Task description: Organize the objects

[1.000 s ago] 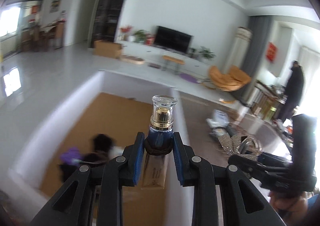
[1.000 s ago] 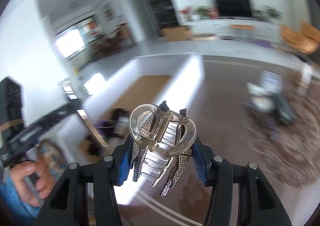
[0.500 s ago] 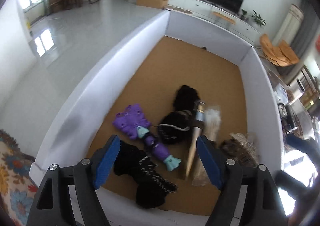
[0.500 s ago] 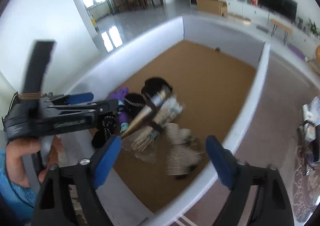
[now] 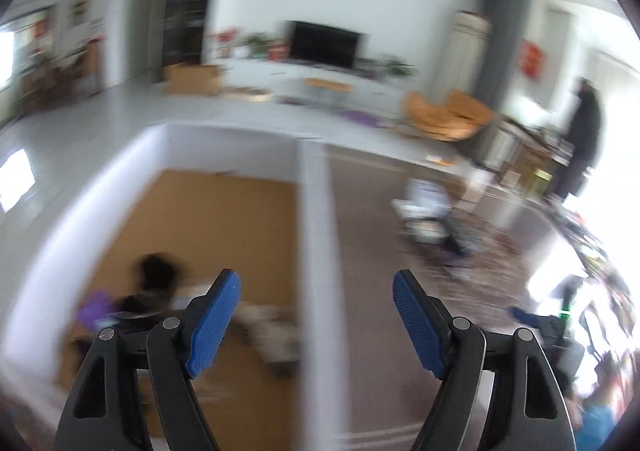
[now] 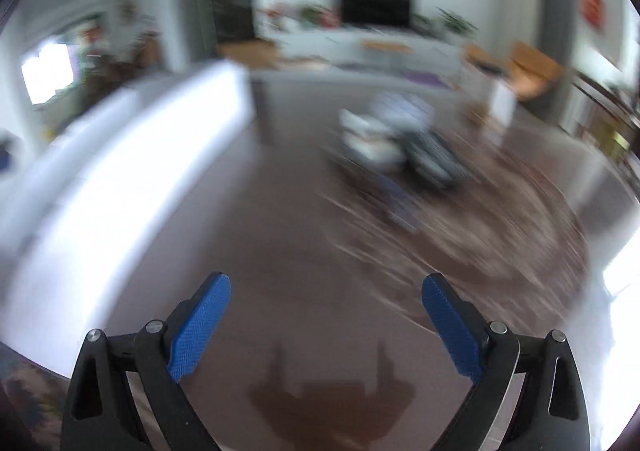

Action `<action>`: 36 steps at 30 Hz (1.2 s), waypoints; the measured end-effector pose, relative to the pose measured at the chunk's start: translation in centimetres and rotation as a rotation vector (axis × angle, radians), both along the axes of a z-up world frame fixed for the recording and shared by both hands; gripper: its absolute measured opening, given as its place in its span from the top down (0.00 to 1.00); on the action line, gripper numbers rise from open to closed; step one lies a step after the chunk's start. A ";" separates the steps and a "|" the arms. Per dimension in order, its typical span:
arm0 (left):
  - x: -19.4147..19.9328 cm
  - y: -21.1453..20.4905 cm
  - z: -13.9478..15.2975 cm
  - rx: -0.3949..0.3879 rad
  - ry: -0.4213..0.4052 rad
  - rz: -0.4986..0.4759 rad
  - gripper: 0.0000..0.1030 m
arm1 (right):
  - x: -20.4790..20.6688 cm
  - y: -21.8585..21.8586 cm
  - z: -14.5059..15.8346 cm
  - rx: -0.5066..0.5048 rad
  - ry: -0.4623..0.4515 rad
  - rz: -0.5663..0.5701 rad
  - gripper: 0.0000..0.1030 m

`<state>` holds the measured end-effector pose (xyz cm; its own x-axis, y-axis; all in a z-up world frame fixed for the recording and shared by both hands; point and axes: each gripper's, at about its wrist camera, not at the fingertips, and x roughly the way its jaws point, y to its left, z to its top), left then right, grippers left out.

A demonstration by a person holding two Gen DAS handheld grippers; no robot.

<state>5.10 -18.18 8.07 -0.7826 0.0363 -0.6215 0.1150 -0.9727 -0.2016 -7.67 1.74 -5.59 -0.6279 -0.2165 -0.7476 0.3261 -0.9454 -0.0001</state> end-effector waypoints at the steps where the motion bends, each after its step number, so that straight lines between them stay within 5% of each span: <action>1: -0.4 2.0 0.1 0.008 0.005 -0.054 0.23 | -0.3 1.5 -0.9 0.020 -0.020 -0.039 0.06; 3: -1.3 5.9 -0.1 0.027 0.006 -0.152 0.12 | -1.1 5.2 -2.1 0.056 -0.061 -0.121 0.06; 7: -3.7 12.6 -2.9 0.032 -0.074 -0.255 0.08 | -2.0 10.3 -3.3 0.059 -0.072 -0.237 0.06; 11: -6.5 16.8 -8.2 -0.066 -0.190 -0.269 0.08 | -2.2 12.2 -3.7 -0.004 -0.074 -0.273 0.06; 20: -9.2 15.3 -14.0 -0.137 -0.280 -0.141 0.08 | -1.3 12.1 -3.7 -0.004 -0.081 -0.263 0.06; 36: -9.8 15.8 -16.1 -0.188 -0.283 -0.136 0.06 | -1.5 11.6 -4.0 0.028 -0.097 -0.246 0.00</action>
<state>-4.70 -2.33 -8.07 -0.5745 -0.0070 -0.8185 0.0077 -1.0000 0.0031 -9.14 13.33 -9.60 -0.5845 -0.0444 -0.8102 0.0862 -0.9963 -0.0075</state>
